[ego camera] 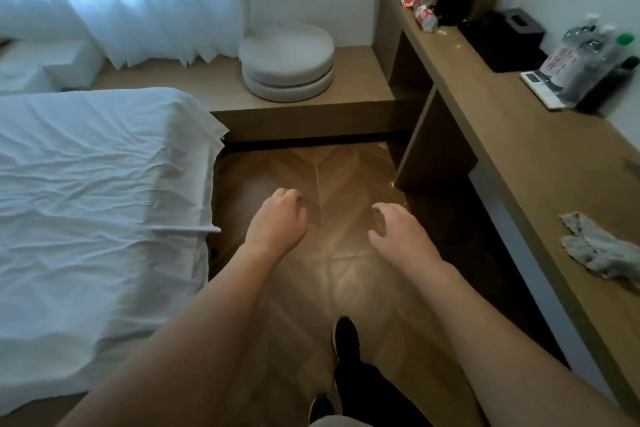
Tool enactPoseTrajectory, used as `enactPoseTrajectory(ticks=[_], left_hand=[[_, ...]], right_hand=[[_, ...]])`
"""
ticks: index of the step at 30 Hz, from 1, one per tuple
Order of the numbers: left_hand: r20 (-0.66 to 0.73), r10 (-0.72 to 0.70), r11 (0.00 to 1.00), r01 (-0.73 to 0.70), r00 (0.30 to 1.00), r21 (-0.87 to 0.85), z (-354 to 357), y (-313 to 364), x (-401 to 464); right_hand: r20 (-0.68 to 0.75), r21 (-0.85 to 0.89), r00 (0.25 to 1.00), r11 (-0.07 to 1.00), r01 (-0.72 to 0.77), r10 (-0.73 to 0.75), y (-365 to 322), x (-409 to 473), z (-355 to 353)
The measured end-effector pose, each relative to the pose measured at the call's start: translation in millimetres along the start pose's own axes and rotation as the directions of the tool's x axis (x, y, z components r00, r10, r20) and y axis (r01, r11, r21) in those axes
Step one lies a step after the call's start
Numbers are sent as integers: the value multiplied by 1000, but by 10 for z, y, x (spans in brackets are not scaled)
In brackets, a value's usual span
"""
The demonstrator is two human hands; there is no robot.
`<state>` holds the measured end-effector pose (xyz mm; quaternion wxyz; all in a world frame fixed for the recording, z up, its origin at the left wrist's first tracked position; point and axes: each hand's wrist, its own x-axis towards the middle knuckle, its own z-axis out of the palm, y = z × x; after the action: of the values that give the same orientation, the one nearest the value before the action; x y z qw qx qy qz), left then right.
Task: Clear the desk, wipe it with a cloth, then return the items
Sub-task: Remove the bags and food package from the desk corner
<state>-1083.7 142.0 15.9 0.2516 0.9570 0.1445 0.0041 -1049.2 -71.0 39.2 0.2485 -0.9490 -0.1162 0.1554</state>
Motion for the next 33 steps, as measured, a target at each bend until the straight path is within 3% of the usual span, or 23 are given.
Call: enactPoseTrajectory(ticks=[14,21,33], left_hand=[[-118,-54,997,60,992,45,-485,-236,2400],[-98,-76,996,80,992,40,-685,-465,3342],[-76,-15,999,19,997,45,-1275,-1109,5626]], right_hand=[[-11,7,997,997,83,-83,-553,2536,-360],[24,7,992,992,124,-124,-940,3557,-421],[-39,-10,993,994,108,-108,-1891,5594,-588]])
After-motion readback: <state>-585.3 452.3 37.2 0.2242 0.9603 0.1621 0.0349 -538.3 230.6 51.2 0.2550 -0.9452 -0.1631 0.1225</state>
